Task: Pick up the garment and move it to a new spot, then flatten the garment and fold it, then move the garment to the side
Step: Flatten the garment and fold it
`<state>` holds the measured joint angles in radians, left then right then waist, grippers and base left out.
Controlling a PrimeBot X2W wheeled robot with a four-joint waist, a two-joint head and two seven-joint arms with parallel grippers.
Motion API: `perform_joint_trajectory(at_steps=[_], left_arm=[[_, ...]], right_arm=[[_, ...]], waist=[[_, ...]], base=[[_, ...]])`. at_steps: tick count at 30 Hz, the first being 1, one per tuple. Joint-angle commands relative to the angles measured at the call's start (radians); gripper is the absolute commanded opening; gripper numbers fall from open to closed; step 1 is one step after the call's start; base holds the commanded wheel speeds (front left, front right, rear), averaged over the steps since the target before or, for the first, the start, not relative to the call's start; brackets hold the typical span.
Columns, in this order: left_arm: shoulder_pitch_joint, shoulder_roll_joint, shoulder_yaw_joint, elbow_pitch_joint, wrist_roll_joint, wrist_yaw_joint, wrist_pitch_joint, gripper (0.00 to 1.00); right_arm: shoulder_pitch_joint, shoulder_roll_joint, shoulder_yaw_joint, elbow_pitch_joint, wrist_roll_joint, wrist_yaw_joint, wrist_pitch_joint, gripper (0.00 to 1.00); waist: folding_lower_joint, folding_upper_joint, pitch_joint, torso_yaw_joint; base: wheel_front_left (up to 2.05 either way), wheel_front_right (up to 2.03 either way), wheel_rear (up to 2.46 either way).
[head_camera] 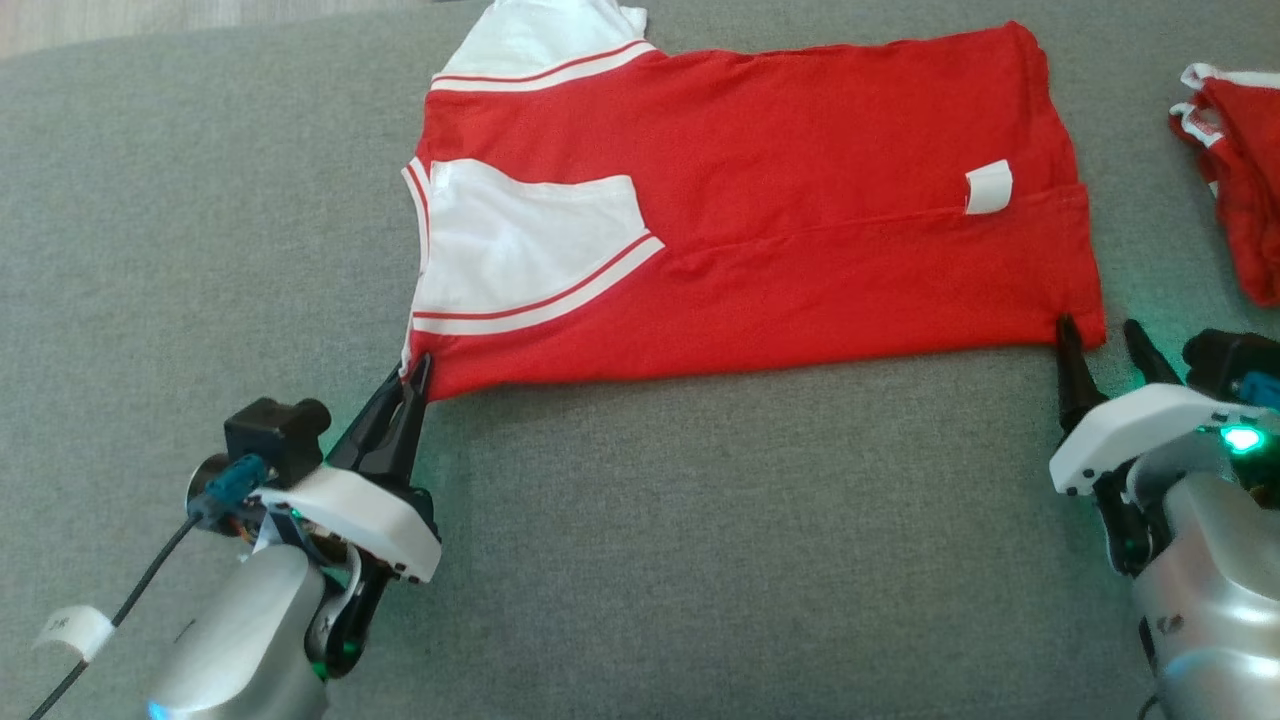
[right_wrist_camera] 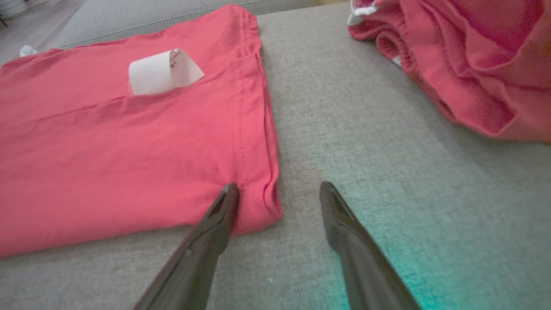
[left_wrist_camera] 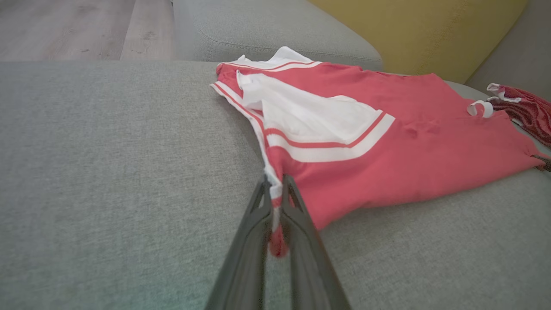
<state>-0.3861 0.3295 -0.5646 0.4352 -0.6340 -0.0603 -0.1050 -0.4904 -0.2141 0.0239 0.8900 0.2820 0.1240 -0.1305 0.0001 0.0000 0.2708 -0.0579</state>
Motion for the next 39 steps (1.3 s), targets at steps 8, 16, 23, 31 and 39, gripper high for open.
perform_joint_trajectory(at_steps=[8,16,23,31,39], left_arm=[[-0.015,0.047,0.032,-0.044,-0.002,0.018,-0.006,0.00],[0.078,0.058,0.022,-0.089,-0.011,0.042,-0.017,0.00],[0.213,0.043,-0.004,-0.144,-0.034,0.068,-0.025,0.00],[0.303,0.034,-0.029,-0.179,-0.050,0.086,-0.021,0.00],[0.312,0.030,-0.041,-0.162,-0.053,0.089,-0.019,0.00]], right_arm=[[-0.022,-0.068,0.121,-0.006,0.064,0.007,0.054,0.00],[0.049,-0.160,0.197,-0.068,0.114,0.007,0.066,0.00],[0.203,-0.226,0.199,-0.164,0.146,0.007,0.098,0.00],[0.362,-0.238,0.129,-0.288,0.127,0.007,0.146,0.00],[0.457,-0.192,0.055,-0.395,0.095,0.007,0.214,0.89]], waist=[[-0.0001,0.0000,-0.038,0.005],[-0.0001,0.0000,-0.115,0.012],[-0.0001,0.0000,-0.174,0.031],[-0.0001,0.0000,-0.193,0.039],[-0.0001,0.0000,-0.213,0.031]], base=[[0.00,0.00,0.00],[0.00,0.00,0.00],[0.00,0.00,0.00],[0.00,0.00,0.00],[0.00,0.00,0.00]])
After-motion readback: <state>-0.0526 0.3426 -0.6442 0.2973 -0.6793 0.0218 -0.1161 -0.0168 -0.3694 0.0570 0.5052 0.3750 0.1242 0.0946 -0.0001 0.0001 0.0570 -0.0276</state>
